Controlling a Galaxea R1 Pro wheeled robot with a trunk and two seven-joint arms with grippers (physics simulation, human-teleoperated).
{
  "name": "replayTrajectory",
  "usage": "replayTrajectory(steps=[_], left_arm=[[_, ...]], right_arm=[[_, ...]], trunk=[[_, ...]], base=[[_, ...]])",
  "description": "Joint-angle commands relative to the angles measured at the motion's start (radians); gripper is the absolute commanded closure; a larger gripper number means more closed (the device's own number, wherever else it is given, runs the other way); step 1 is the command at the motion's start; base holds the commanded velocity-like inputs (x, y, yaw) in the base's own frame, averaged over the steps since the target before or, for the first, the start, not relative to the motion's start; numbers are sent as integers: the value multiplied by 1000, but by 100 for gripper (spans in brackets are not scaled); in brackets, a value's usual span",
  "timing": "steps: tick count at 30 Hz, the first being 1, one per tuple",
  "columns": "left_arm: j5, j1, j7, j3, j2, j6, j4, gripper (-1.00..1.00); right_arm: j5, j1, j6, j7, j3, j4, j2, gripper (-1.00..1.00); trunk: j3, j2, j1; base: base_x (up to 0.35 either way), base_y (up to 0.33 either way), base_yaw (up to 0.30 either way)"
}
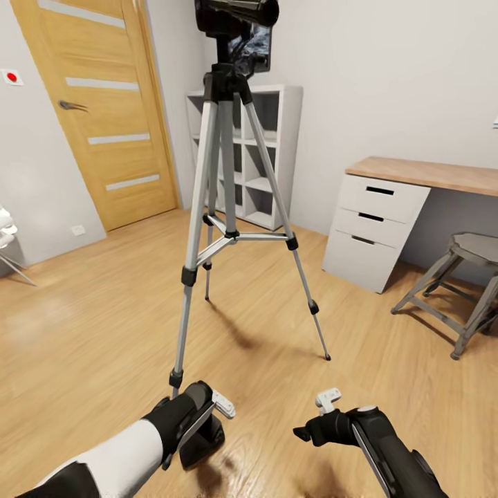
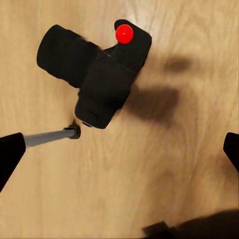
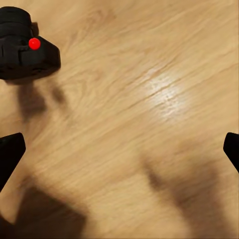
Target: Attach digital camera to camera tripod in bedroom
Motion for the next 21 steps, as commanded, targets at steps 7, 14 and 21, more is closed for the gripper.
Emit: replayTrajectory(steps=[7, 14, 21], left_arm=[[-5, -37, -13, -31, -4, 6, 11, -100], [-9, -45, -17, -36, -2, 7, 10, -100], [-13, -45, -10, -36, -5, 4, -2, -100]], right_arm=[[11, 1, -5, 7, 1, 0, -1, -100], [10, 2, -7, 7, 0, -2, -2, -100], [10, 2, -8, 7, -1, -2, -2, -100]], trunk=[[-28, -2, 3], [-36, -3, 4], [-36, -3, 4]], base=[[0, 0, 0], [0, 0, 0], [0, 0, 0]])
